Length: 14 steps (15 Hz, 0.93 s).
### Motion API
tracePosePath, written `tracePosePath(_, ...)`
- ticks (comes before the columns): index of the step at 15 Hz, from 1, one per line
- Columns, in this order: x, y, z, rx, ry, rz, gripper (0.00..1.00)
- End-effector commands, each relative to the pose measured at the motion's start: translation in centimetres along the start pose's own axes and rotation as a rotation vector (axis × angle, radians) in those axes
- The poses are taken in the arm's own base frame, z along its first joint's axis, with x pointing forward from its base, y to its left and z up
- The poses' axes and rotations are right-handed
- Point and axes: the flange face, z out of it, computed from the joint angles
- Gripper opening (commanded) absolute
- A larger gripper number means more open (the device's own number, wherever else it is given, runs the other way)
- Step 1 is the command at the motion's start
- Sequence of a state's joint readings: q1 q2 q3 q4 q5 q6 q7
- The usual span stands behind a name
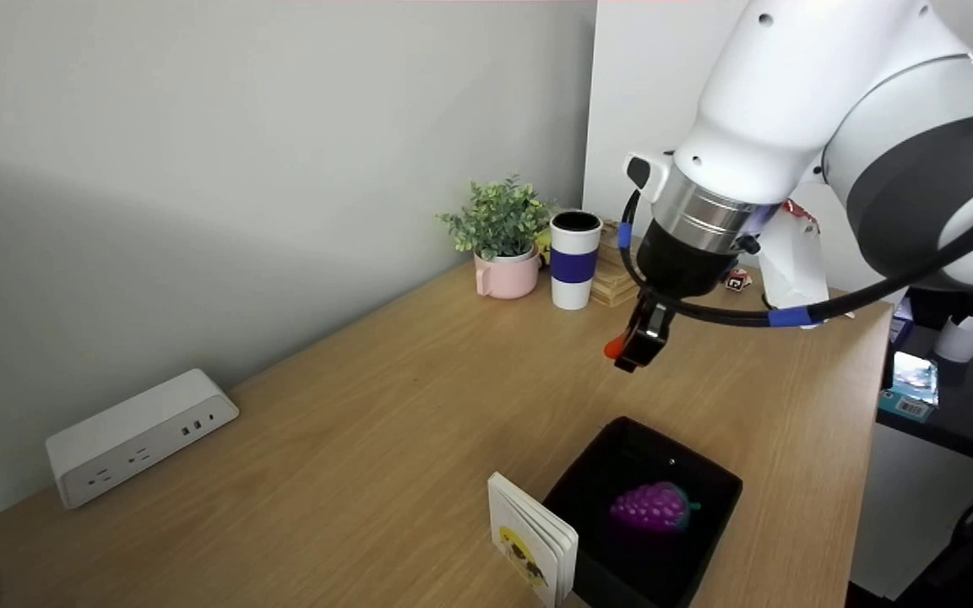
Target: Put the plastic grapes and strawberry in the box respectively
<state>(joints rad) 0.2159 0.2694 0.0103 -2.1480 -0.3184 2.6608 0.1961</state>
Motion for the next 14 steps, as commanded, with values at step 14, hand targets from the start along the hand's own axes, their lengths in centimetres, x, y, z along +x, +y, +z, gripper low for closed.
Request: tracePosePath(14, -1.2, -8.3, 3.7, 0.060, -0.099, -0.173, 0.23)
